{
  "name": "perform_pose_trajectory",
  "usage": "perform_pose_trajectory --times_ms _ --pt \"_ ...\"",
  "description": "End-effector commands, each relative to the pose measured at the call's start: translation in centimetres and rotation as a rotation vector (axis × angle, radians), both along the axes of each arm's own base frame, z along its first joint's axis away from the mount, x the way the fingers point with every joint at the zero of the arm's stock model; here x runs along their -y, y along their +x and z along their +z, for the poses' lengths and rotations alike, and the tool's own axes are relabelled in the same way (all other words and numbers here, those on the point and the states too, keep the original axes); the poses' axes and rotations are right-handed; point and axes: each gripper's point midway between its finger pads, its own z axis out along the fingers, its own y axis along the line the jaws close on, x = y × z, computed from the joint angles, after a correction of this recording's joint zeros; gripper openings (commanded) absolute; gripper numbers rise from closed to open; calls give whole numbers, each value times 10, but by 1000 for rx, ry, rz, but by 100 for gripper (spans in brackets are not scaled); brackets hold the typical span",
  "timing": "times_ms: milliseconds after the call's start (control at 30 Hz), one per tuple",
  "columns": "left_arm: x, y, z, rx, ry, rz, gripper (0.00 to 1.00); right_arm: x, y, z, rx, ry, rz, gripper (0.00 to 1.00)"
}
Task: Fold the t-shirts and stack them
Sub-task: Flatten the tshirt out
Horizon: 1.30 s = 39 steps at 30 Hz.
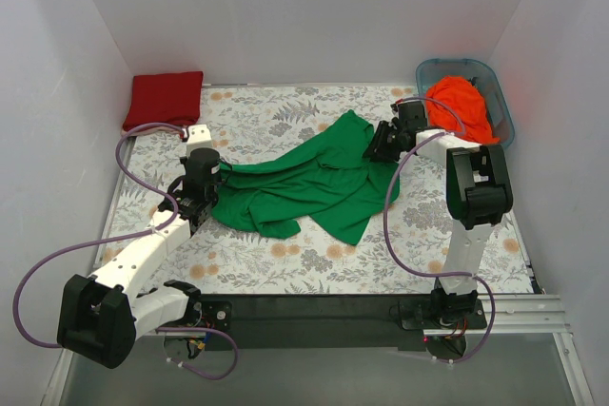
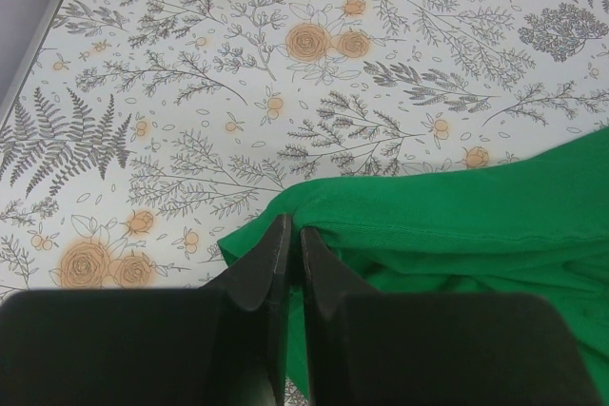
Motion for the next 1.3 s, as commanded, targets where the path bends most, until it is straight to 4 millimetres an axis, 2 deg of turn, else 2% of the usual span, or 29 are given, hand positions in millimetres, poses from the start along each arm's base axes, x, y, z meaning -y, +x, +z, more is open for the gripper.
perform_pose_trajectory --times_ms 0,67,167,200,233,300,333,433,467,533,567,667,767,800,833,900,1067,1133,1267 --pt "-3 -1 3 15 1 6 0 -1 1 -6 -3 0 -7 40" --pt "-3 -1 4 17 1 5 0 0 1 -6 -3 -4 -12 40" --pt "-3 -1 4 18 1 6 0 1 0 -7 -1 -13 -12 32" --pt "-3 -1 4 17 1 8 0 2 0 -6 2 -18 -14 19" --pt "-3 -1 4 17 1 6 0 3 0 -5 5 -21 -14 13" --pt "-4 -2 3 16 1 8 0 4 2 5 34 -27 -11 1" --pt "-3 -2 3 17 0 7 0 5 3 9 45 -29 -10 1" --pt "-5 -2 2 14 7 14 0 8 12 38 116 -34 -12 1" --pt "-6 -2 0 9 12 19 0 8 16 56 158 -31 -14 1" --pt "-8 -3 -1 4 23 30 0 14 22 77 203 -40 -18 1" --pt "-9 -3 -3 -2 27 33 0 14 27 99 251 -35 -19 1" --pt "-13 -6 -9 -15 37 53 0 18 30 133 324 -48 -10 1" --pt "-20 -11 -18 -44 46 95 1 20 22 149 358 -55 8 1" --pt "-20 -12 -23 -57 49 102 4 19 19 151 364 -54 13 1" --pt "-21 -13 -26 -67 47 112 10 21 15 159 383 -58 16 1" --pt "-23 -16 -40 -113 47 135 23 25 10 156 382 -73 10 1" --pt "-21 -8 -57 -158 54 119 42 34 7 161 400 -89 -1 1" --pt "-19 -2 -57 -163 53 107 52 39 11 164 405 -86 -11 1" --pt "-8 -1 -57 -180 25 45 63 43 19 173 422 -72 -15 1"
